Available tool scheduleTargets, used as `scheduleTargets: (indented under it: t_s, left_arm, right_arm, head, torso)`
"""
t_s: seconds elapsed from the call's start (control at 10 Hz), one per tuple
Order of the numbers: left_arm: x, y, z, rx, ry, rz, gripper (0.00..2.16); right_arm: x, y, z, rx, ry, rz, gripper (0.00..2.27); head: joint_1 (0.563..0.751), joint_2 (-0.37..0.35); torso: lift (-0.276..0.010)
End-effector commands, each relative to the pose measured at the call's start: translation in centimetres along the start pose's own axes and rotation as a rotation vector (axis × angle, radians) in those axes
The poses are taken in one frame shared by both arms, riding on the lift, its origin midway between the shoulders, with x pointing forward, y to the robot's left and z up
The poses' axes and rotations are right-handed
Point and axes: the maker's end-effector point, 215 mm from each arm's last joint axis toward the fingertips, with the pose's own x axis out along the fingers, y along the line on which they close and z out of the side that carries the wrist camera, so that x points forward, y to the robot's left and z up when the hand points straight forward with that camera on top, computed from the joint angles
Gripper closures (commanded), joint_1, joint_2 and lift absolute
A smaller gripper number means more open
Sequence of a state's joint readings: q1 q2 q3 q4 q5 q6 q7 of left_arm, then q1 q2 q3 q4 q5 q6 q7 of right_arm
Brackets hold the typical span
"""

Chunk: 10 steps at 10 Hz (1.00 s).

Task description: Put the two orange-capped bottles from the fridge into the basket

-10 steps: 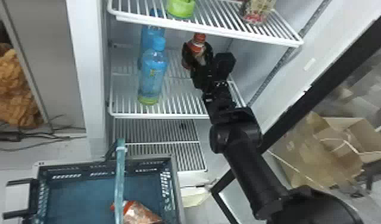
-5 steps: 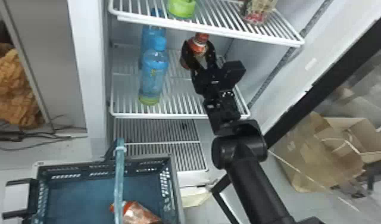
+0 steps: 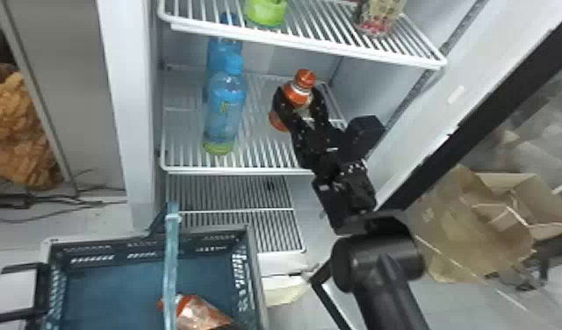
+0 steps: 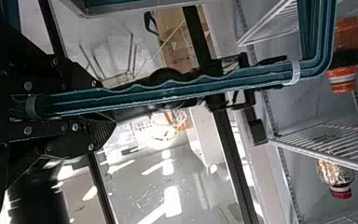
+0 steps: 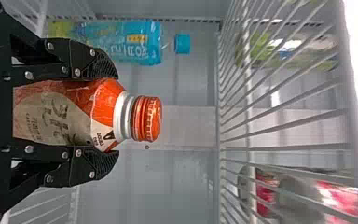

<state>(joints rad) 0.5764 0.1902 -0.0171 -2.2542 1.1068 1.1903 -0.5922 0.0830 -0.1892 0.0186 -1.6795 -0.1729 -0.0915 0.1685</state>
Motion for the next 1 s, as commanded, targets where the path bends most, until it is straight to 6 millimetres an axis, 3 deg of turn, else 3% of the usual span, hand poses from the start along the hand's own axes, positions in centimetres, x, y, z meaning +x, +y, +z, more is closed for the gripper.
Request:
scheduleTargets:
  t_s: [0.0,0.3,0.6,0.7,0.9]
  left_arm:
    - [-0.1,0.0,0.0,-0.002,-0.002,0.001,1.20]
    - [-0.1,0.0,0.0,-0.003,-0.003,-0.001,1.20]
    - [-0.2,0.0,0.0,-0.008,-0.009,0.000,1.20]
    - [-0.2,0.1,-0.1,-0.011,-0.010,0.001,1.20]
    - [-0.2,0.1,0.0,-0.008,-0.010,0.001,1.20]
  right_arm:
    - [-2.3,1.5,1.1,0.031,0.010,0.023,0.82]
    - [-7.2,5.7,3.7,0.125,0.033,0.105,0.82]
    - [-12.9,10.8,7.7,0.229,0.095,0.192,0.82]
    - [-14.5,12.6,7.6,0.250,0.174,0.236,0.82]
    - [-17.5,15.6,4.6,0.271,0.362,0.328,0.82]
  head:
    - [0.695,-0.350]
    - [0.695,-0.350]
    - [0.695,-0.350]
    - [0.695,-0.344]
    - [0.695,-0.321]
  torso:
    - [-0.235]
    - [-0.235]
    - [-0.235]
    - [-0.235]
    - [-0.235]
